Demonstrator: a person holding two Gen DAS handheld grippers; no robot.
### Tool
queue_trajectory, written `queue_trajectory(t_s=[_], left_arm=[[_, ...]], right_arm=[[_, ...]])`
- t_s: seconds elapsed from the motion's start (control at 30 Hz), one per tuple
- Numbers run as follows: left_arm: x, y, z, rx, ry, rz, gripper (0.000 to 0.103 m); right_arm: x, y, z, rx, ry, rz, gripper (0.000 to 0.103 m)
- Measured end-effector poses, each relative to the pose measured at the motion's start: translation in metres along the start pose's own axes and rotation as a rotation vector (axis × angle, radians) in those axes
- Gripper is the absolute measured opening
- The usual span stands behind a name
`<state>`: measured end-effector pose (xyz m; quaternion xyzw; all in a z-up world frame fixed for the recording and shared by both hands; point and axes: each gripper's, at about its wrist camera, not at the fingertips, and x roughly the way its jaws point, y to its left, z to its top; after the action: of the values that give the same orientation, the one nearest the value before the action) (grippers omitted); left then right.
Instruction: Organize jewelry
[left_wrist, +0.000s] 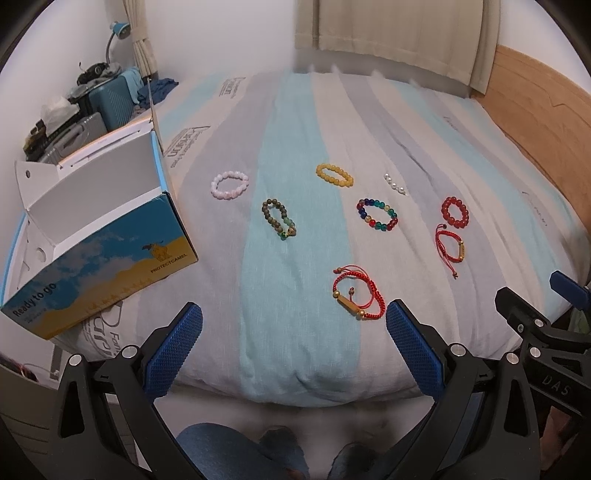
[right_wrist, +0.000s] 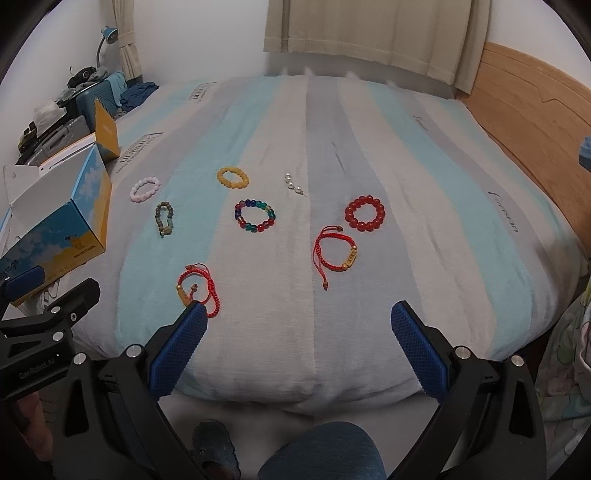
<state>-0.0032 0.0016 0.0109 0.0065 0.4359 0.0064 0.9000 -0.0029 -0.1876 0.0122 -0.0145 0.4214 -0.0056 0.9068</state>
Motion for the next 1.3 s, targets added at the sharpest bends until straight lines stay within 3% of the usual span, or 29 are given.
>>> queue_trajectory(t_s=[1.3], left_arm=[[-0.0002,-0.0012,-0.0014,-0.004,0.005,-0.004,0.097]], right_arm=[[0.0009,-0.0031,-0.0018,0.013,0.007,-0.008,0.096]])
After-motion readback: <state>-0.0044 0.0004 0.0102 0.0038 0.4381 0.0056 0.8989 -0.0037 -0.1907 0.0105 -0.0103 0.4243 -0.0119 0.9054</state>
